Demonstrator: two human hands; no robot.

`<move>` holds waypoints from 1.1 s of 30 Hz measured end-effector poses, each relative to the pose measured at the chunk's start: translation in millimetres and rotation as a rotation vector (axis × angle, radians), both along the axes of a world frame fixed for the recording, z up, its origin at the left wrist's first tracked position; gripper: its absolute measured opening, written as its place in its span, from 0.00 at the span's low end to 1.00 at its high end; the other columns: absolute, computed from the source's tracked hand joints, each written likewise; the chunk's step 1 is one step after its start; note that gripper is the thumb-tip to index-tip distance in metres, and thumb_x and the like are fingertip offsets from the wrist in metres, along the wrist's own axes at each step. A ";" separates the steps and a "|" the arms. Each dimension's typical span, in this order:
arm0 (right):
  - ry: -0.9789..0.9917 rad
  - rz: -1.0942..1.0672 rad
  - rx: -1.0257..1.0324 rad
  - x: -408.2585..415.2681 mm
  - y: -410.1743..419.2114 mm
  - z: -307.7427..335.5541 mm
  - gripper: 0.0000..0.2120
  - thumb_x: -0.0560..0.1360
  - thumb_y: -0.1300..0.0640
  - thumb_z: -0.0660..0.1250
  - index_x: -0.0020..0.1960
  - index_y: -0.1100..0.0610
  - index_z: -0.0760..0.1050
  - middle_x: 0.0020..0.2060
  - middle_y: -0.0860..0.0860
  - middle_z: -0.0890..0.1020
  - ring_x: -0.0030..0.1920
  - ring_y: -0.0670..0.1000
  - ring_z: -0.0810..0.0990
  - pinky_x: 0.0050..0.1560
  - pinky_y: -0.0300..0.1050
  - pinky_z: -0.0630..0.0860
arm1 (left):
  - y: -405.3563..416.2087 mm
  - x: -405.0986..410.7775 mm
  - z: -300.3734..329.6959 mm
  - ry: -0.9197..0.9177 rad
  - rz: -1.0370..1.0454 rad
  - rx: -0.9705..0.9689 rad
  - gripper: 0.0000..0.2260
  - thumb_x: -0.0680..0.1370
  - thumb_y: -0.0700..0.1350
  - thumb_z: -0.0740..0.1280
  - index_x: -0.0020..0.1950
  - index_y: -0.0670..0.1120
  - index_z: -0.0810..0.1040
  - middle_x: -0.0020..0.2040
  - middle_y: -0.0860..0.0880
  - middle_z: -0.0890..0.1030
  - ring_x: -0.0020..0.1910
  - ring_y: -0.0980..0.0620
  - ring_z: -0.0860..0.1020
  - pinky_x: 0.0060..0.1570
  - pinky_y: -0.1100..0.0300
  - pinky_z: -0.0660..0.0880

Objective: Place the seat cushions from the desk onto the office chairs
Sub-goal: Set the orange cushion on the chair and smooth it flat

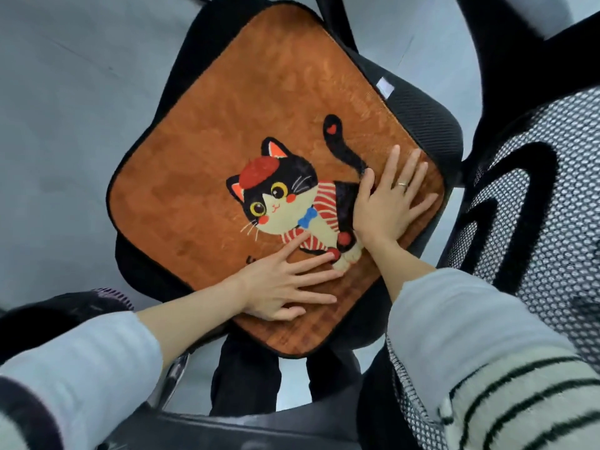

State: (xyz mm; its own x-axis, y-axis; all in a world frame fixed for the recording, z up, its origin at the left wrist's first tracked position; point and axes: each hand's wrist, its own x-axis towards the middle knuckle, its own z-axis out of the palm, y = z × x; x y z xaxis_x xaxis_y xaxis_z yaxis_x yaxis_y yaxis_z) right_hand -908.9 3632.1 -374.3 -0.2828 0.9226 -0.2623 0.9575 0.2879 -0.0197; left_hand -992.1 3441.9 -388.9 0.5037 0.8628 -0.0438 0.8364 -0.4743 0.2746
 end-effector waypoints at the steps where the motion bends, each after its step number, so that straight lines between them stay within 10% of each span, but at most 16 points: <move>1: -0.010 0.009 -0.015 -0.9 0.8 -1.7 0.28 0.80 0.42 0.44 0.77 0.46 0.43 0.78 0.50 0.45 0.77 0.54 0.44 0.72 0.67 0.42 | -0.4 0.5 -0.9 0.003 0.009 -0.007 0.24 0.78 0.58 0.54 0.74 0.59 0.58 0.76 0.49 0.55 0.76 0.46 0.50 0.69 0.32 0.44; 7: -0.054 0.003 -0.275 -4.2 6.7 27.8 0.29 0.80 0.40 0.43 0.77 0.48 0.40 0.77 0.52 0.41 0.77 0.55 0.40 0.73 0.66 0.46 | -5.4 7.3 27.1 0.046 0.083 -0.265 0.23 0.78 0.56 0.52 0.73 0.56 0.61 0.77 0.50 0.55 0.76 0.45 0.51 0.70 0.33 0.44; 11: 0.066 -0.015 -0.519 -17.9 5.4 78.4 0.28 0.80 0.44 0.49 0.77 0.53 0.47 0.74 0.59 0.59 0.73 0.61 0.60 0.68 0.59 0.62 | -19.9 2.7 72.5 0.037 0.410 -0.510 0.23 0.80 0.52 0.55 0.75 0.51 0.59 0.77 0.45 0.56 0.76 0.44 0.54 0.72 0.42 0.50; 19: -0.005 0.589 -0.768 -71.2 -34.0 223.5 0.22 0.82 0.51 0.50 0.71 0.62 0.64 0.69 0.60 0.70 0.67 0.60 0.69 0.64 0.50 0.67 | -75.3 7.9 203.8 0.033 1.076 -0.739 0.21 0.81 0.49 0.53 0.75 0.49 0.59 0.74 0.47 0.63 0.72 0.46 0.63 0.67 0.50 0.64; 33: 0.127 1.377 -0.806 1.5 -275.7 432.1 0.20 0.81 0.51 0.53 0.69 0.58 0.68 0.62 0.56 0.78 0.60 0.57 0.76 0.59 0.47 0.71 | -268.4 170.9 410.8 -0.098 1.981 -0.405 0.19 0.81 0.49 0.53 0.73 0.49 0.63 0.68 0.45 0.70 0.67 0.45 0.69 0.63 0.48 0.68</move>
